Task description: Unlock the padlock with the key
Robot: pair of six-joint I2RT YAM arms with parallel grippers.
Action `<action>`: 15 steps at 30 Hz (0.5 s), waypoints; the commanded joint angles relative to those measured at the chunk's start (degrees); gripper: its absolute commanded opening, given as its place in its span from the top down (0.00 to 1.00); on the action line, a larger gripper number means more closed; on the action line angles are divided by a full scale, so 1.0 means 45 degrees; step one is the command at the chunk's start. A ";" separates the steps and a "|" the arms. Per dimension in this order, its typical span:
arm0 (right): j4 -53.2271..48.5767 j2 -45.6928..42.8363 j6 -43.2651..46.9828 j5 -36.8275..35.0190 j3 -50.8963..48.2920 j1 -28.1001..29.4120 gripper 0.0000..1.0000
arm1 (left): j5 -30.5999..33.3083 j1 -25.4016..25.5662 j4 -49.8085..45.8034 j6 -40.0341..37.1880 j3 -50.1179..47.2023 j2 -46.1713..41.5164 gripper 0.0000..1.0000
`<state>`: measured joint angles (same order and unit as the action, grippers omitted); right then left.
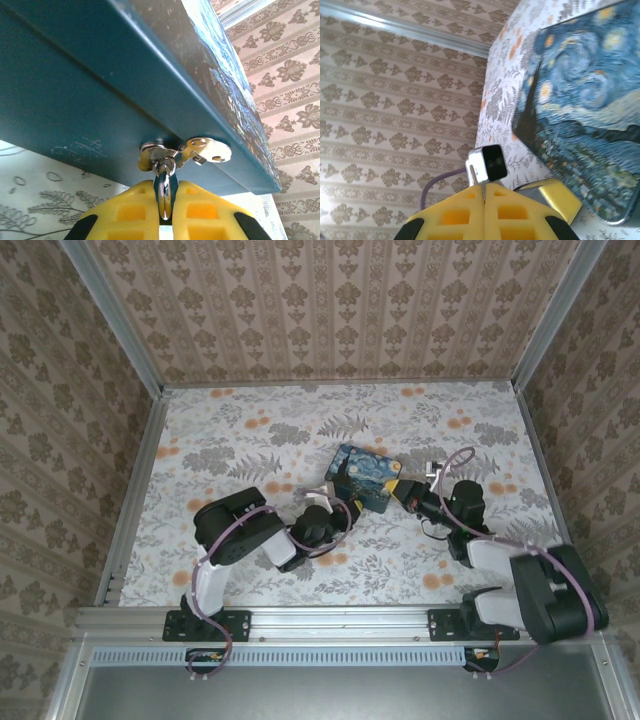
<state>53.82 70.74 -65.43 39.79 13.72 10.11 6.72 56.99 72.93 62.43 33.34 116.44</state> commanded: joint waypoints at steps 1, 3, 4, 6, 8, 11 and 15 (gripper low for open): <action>-0.2910 -0.1401 0.1004 0.0140 -0.0461 0.0278 1.00 | 0.0030 -0.0203 0.0201 0.0317 -0.0432 -0.0613 1.00; -0.3361 -0.1942 0.1021 0.0107 -0.0781 0.0424 1.00 | -0.0076 -0.0288 0.0203 0.0363 -0.0567 -0.0801 1.00; -0.3422 -0.2089 0.0979 0.0046 -0.0975 0.0545 1.00 | -0.0131 -0.0326 0.0185 0.0401 -0.0653 -0.0893 1.00; -0.3421 -0.2161 0.0924 -0.0152 -0.1269 0.0856 1.00 | -0.0240 -0.0393 0.0190 0.0499 -0.0781 -0.1040 1.00; -0.3186 -0.2031 0.0900 -0.0471 -0.1544 0.1329 1.00 | -0.0368 -0.0437 0.0187 0.0569 -0.0917 -0.1195 1.00; -0.2636 -0.1565 0.0941 -0.0897 -0.1749 0.1997 1.00 | -0.0583 -0.0463 0.0198 0.0637 -0.1056 -0.1391 1.00; -0.1751 -0.0588 0.0964 -0.0896 -0.1595 0.2359 1.00 | -0.0842 -0.0483 0.0195 0.0713 -0.1303 -0.1615 1.00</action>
<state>42.44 66.08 -62.65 37.26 6.39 19.97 4.47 55.33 72.07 64.64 28.29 111.85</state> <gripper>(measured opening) 0.067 0.084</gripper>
